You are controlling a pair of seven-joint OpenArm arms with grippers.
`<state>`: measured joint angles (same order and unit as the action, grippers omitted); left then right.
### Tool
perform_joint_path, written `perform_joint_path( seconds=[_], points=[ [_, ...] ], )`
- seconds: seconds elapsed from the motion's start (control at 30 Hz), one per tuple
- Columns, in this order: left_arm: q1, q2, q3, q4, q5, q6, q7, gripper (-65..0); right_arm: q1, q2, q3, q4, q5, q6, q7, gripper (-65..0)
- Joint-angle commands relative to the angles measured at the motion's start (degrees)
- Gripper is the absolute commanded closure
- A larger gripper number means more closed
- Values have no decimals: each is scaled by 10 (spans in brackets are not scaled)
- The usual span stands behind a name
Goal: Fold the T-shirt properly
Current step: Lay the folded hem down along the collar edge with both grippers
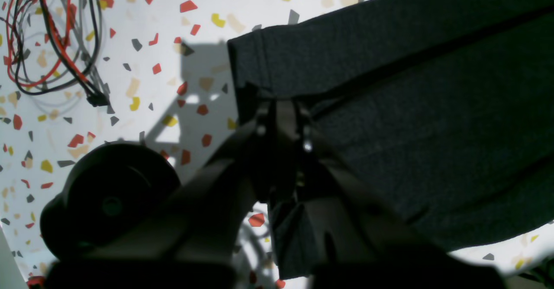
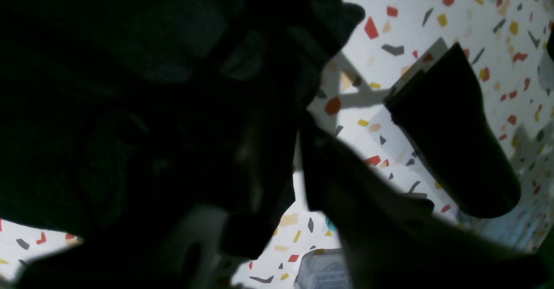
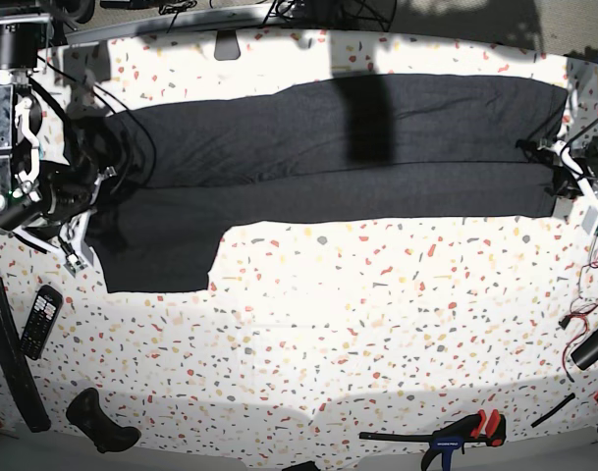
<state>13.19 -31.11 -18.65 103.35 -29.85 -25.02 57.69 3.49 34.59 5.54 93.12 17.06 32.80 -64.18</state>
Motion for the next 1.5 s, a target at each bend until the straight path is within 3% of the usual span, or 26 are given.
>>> perform_joint_path(
  seconds=[0.0, 0.07, 0.1, 0.37, 0.43, 0.6, 0.73, 0.87, 1.03, 1.3, 1.47],
  points=[
    [-5, -11, -5, 9, -2, 2, -5, -117, 11, 11, 5, 10, 1, -7, 5, -236],
    [-5, -11, -5, 9, -2, 2, -5, -224, 11, 11, 5, 10, 1, -7, 7, -290],
    [-5, -11, -5, 9, -2, 2, -5, -242, 11, 11, 5, 10, 1, -7, 10, -302],
    [-5, -11, -5, 9, -2, 2, -21, -241, 16, 11, 5, 10, 1, -17, 44, -302],
    [-5, -8, -5, 9, -2, 9, -24, -241, 24, 11, 5, 10, 31, -18, 47, -302],
    [-5, 31, -5, 9, -2, 26, -22, -241, 47, 11, 5, 10, 135, -15, 40, -302],
    [-5, 64, -5, 9, -2, 25, -23, -241, 69, 11, 5, 10, 144, -10, 59, -302],
    [-5, 91, -5, 9, -2, 25, -25, -241, 103, 11, 5, -12, 116, -11, 93, -301],
    [-5, 104, -5, 9, -2, 25, -31, -241, 192, 11, 5, -125, 113, -29, 116, -301],
    [-7, 104, -5, 9, -2, 25, -38, -241, 364, -10, 5, -428, 111, -35, 115, -301],
    [-7, 104, -5, 9, -2, 25, -37, -241, 424, -35, 5, -587, 51, -25, 141, -301]
  ],
)
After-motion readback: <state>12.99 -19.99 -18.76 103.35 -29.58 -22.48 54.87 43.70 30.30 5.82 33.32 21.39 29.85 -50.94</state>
